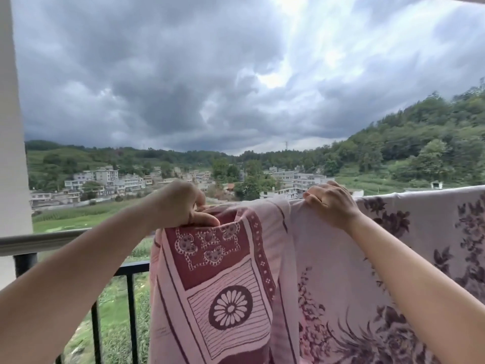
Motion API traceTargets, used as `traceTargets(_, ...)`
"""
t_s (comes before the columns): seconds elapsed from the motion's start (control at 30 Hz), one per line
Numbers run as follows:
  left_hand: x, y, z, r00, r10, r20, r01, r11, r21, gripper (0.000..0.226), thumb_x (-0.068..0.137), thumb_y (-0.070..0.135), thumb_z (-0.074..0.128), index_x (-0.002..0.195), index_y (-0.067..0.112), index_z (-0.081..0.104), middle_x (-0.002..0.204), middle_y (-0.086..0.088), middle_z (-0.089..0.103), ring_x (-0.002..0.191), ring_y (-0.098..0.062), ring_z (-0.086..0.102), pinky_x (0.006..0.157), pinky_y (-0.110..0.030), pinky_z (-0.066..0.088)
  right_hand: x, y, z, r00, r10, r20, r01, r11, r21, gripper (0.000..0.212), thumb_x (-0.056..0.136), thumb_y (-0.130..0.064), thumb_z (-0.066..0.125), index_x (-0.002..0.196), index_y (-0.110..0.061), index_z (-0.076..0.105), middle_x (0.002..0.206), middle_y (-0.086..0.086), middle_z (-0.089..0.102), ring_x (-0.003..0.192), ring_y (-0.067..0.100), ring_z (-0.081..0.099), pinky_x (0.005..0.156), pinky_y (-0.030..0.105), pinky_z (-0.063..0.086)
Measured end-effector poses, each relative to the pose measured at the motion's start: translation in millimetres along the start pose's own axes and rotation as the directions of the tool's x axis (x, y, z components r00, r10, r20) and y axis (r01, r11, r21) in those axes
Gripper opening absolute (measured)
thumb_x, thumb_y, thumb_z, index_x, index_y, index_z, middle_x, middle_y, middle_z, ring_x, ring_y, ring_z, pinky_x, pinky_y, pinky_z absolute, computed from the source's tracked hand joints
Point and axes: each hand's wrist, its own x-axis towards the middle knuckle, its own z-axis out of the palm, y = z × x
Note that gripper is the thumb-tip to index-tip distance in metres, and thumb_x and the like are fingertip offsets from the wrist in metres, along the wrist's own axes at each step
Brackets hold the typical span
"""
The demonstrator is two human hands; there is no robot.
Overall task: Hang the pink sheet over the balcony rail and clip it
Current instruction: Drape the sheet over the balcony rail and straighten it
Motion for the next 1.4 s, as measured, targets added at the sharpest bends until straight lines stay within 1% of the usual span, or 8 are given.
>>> traceTargets(0.2,2,-17,-16,0.995,-0.047,0.087,0.082,0.878,-0.471,0.016,0.08,-0.003,0.057,0.072,0.011,0.058,0.07,-0.002,0.06,0.069,-0.019,0.059,0.063,-0.025,0.051,-7,-11,0,0.995,-0.015,0.102,0.023,0.997,-0.074,0.087,0.057,-0.061,0.005,0.096,-0.012,0.065,0.116,0.011,0.062,0.112,0.026,0.046,0.091,0.034,0.033)
traceTargets(0.37,4,1,13,0.775,-0.165,-0.61,-0.009,0.962,-0.273,0.017,0.085,-0.005,0.047,0.099,0.005,0.049,0.073,-0.002,0.045,0.073,-0.02,0.047,0.058,-0.019,0.039,-2,-13,5,0.99,0.04,0.138,-0.021,0.991,-0.133,0.074,0.063,-0.053,0.007,0.096,-0.018,0.063,0.117,0.008,0.062,0.112,0.024,0.047,0.094,0.037,0.035)
traceTargets(0.57,-7,-3,20,0.673,0.096,-0.734,-0.091,0.995,0.046,0.037,0.067,-0.005,0.073,0.088,0.002,0.043,0.041,0.009,0.037,0.035,-0.007,0.031,0.032,-0.003,0.014,20,-81,-28,0.877,-0.188,0.441,-0.125,0.798,0.589,0.033,0.09,-0.007,0.044,0.116,-0.025,0.054,0.121,0.002,0.059,0.106,0.014,0.054,0.086,0.028,0.051)
traceTargets(0.87,-22,-31,28,0.649,0.337,-0.682,-0.012,0.901,0.434,0.053,0.053,0.011,0.085,0.079,0.009,0.039,0.034,0.002,0.047,0.022,-0.009,0.04,0.027,-0.011,0.029,57,-107,-28,0.578,-0.312,0.755,0.118,0.946,0.3,0.019,0.082,-0.012,0.058,0.066,-0.023,0.06,0.071,-0.004,0.06,0.067,0.011,0.055,0.067,0.027,0.05)
traceTargets(0.97,-13,-19,15,0.715,0.292,-0.635,0.028,0.896,0.443,0.048,0.068,0.047,0.067,0.085,0.007,0.049,0.047,-0.001,0.057,0.034,-0.009,0.042,0.038,-0.013,0.037,82,-110,-31,0.758,-0.285,0.587,0.268,0.956,0.118,0.028,0.082,-0.01,0.053,0.055,-0.016,0.056,0.055,-0.002,0.052,0.053,0.012,0.044,0.052,0.024,0.037)
traceTargets(1.07,2,-6,-22,0.713,0.075,-0.697,0.159,0.951,0.265,0.038,0.078,0.034,0.066,0.097,0.005,0.051,0.071,-0.007,0.062,0.058,-0.022,0.058,0.053,-0.029,0.048,106,-101,-39,0.914,-0.401,-0.06,0.405,0.909,0.095,0.012,0.079,-0.007,0.056,0.077,-0.003,0.067,0.07,0.015,0.069,0.066,0.028,0.063,0.063,0.032,0.049)
traceTargets(1.17,16,4,-52,0.45,0.299,-0.841,0.205,0.882,0.423,0.015,0.066,0.006,0.067,0.072,0.006,0.054,0.059,-0.01,0.06,0.044,-0.024,0.057,0.039,-0.024,0.045,107,-90,-32,0.649,-0.3,-0.699,0.305,0.945,-0.122,0.017,0.075,-0.016,0.048,0.079,-0.008,0.062,0.063,0.014,0.064,0.065,0.026,0.058,0.063,0.03,0.043)
traceTargets(1.4,6,-28,11,0.599,0.546,-0.586,-0.072,0.766,0.639,0.019,0.069,0.026,0.06,0.07,0.018,0.043,0.074,0.01,0.034,0.063,-0.007,0.038,0.039,-0.018,0.044,61,-71,14,0.635,-0.733,-0.245,0.671,0.68,-0.295,0.008,0.065,-0.025,0.059,0.06,-0.024,0.066,0.066,-0.003,0.062,0.063,0.018,0.06,0.061,0.023,0.051)
